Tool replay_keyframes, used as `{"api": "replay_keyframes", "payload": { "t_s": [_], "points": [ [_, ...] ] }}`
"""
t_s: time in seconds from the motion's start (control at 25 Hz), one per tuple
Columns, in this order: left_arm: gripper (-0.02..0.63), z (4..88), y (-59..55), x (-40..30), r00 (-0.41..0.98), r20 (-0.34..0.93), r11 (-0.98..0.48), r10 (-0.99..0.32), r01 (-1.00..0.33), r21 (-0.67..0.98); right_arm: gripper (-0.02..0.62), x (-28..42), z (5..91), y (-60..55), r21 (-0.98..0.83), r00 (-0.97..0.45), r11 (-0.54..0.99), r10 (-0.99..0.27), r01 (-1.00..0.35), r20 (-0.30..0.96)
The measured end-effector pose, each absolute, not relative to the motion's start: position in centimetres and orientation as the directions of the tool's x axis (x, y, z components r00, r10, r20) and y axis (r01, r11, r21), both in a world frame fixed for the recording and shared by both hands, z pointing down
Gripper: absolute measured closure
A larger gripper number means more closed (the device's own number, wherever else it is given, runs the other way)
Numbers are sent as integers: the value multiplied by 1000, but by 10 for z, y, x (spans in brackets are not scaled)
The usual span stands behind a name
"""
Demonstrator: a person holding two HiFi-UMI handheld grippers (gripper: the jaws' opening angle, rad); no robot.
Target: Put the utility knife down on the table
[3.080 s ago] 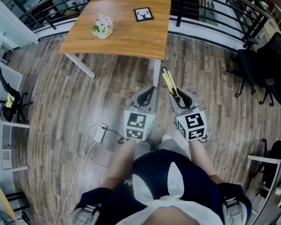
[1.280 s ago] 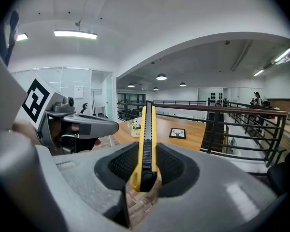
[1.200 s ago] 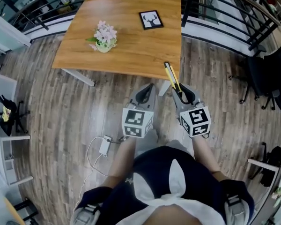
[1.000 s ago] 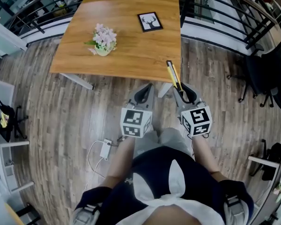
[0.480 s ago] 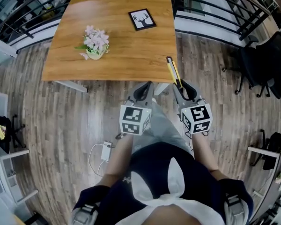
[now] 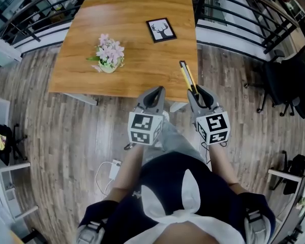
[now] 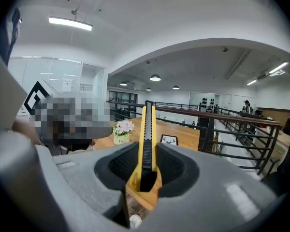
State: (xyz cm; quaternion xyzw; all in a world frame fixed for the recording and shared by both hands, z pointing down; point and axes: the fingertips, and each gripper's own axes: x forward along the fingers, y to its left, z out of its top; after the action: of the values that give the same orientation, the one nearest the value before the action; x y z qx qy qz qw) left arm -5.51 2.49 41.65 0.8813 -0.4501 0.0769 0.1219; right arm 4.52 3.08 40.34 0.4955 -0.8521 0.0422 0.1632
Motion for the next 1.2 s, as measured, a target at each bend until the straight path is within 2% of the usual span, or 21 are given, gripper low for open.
{"api": "replay_keyframes", "payload": {
  "t_s": [0.56,1.2],
  "points": [
    [589,424,-53,-51,597,279,-594,-752,-798,105,482,58,395,-56,80,-427,463,-861,-883,278],
    [589,437,-110,-60,589,314,-594,-745,-799,92,482,57,402,-114,69,-412,451,-860,-890,302]
  ]
}}
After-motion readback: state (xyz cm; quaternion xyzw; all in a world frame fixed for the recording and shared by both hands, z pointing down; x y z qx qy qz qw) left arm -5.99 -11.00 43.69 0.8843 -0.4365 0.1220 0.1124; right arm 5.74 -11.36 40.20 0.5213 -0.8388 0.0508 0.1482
